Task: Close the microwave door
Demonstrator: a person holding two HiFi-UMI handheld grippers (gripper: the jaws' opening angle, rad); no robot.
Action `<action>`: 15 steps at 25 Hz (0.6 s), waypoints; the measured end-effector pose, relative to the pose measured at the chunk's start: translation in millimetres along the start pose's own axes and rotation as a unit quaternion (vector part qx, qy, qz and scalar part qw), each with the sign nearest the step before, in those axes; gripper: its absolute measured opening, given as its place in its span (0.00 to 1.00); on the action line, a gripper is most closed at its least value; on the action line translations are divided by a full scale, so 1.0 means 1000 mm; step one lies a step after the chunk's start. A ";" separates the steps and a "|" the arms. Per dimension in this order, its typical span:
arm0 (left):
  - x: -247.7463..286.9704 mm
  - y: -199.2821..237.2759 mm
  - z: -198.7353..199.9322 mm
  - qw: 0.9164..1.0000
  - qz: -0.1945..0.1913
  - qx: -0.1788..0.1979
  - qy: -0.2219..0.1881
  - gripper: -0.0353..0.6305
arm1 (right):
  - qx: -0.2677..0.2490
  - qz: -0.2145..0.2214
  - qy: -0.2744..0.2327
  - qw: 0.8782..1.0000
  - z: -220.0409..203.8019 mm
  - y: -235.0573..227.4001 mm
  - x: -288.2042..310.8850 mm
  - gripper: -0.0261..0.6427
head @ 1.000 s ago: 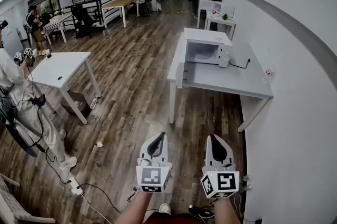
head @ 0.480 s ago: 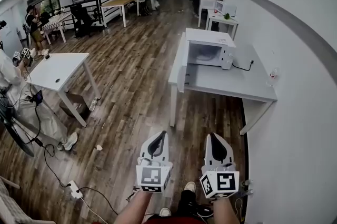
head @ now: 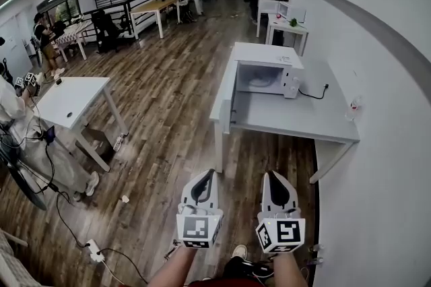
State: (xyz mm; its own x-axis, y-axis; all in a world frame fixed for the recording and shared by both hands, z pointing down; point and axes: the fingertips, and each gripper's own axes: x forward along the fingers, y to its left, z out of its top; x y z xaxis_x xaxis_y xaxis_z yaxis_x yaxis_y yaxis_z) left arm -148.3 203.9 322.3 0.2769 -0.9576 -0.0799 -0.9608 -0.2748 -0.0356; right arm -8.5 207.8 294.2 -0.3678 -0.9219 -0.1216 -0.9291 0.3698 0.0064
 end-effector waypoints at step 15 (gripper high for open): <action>0.124 -0.023 -0.013 0.999 0.027 0.007 0.018 0.09 | 0.018 0.026 0.003 1.000 -0.024 -0.101 0.088 0.08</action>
State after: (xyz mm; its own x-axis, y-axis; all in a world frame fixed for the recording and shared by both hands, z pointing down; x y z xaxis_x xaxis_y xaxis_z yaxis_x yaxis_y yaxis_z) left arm -91.7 90.1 326.2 0.2229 -0.9737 -0.0469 -0.9742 -0.2208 -0.0456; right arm 51.7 86.3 306.1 -0.4151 -0.9023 -0.1163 -0.9072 0.4202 -0.0225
